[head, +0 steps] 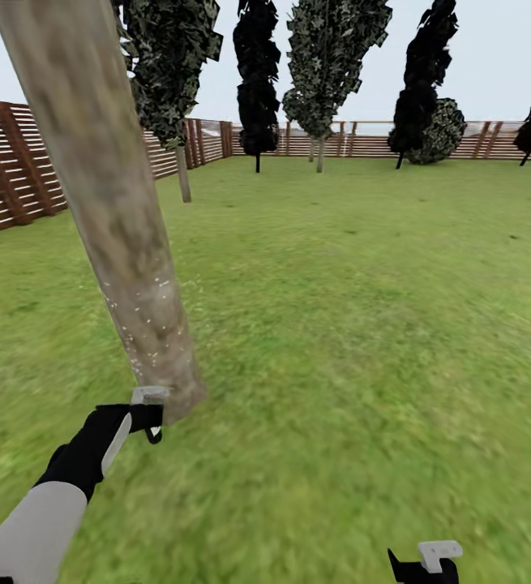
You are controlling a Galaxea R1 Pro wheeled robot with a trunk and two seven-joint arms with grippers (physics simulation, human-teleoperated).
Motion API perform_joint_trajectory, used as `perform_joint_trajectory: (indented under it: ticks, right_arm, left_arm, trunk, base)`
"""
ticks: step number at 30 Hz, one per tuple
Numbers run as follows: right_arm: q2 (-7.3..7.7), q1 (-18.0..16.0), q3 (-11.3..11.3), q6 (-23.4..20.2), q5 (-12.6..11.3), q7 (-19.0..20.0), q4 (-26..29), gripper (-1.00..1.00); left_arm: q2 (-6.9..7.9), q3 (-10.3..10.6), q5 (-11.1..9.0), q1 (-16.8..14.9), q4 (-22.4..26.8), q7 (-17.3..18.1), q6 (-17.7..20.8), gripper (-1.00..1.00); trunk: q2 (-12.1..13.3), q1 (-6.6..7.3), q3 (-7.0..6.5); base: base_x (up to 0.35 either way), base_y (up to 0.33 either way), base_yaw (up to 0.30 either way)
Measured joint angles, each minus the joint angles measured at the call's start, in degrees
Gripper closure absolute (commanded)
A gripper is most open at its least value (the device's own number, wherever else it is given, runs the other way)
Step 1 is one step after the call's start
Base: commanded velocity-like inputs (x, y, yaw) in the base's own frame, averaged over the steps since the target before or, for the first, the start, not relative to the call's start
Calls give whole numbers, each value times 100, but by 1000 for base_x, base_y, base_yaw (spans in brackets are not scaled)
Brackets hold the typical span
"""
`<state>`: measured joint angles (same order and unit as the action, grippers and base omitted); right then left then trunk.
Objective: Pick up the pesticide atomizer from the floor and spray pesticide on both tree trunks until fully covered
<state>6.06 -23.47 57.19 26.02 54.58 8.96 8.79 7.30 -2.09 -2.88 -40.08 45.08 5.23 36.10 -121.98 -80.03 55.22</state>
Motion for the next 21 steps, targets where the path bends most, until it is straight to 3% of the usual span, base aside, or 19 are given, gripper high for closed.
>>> perform_joint_trajectory:
  ticks: [1,3,6,17,21]
  right_arm:
    - [0,0,-2,0,0,0,0,-100]
    - [0,0,-3,0,0,0,0,-100]
    - [0,0,-4,0,0,0,0,-100]
    - [-1,0,-6,0,0,1,0,-100]
    - [-8,0,-6,0,0,3,-3,-100]
  left_arm:
    - [-5,-202,-7,0,-3,-11,-5,100]
    - [-9,-250,-36,1,-8,-13,-6,100]
    - [-18,-249,-45,1,-43,-14,-12,100]
    - [-36,-248,-45,1,-61,-14,-15,100]
    - [-27,-257,-33,1,-61,-14,-15,100]
  trunk:
    - [0,0,0]
    - [0,0,0]
    - [0,0,0]
    - [0,0,0]
    - [0,0,0]
  base:
    - [83,-269,268]
    - [82,-269,269]
    - [81,-269,227]
    - [81,-269,7]
    - [81,-269,187]
